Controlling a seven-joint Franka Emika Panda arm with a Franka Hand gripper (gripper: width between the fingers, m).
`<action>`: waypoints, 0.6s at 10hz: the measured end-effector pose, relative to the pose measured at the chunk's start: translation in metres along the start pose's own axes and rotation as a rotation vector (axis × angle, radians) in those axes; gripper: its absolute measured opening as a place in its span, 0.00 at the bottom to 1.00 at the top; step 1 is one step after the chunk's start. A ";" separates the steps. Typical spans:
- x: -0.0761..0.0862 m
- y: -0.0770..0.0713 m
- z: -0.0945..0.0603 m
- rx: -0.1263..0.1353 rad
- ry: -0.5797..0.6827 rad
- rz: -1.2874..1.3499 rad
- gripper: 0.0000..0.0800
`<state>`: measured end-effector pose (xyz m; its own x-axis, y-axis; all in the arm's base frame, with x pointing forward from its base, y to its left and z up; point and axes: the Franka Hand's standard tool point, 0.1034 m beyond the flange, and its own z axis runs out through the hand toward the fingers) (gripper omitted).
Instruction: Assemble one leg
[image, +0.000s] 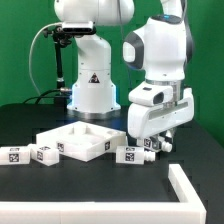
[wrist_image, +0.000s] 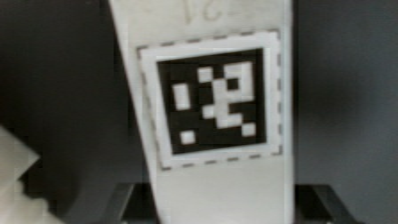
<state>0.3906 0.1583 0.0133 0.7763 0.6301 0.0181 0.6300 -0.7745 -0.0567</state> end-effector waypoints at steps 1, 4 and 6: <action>0.000 0.000 0.000 0.000 0.000 0.000 0.36; 0.000 0.001 -0.001 -0.001 0.000 -0.001 0.70; -0.003 0.016 -0.033 -0.007 -0.033 -0.032 0.79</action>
Offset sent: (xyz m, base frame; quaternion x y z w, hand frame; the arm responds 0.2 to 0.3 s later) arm 0.0000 0.0000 0.0000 0.0000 0.0000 0.0000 1.0000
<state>0.3989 0.1421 0.0456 0.7547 0.6560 -0.0135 0.6547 -0.7543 -0.0494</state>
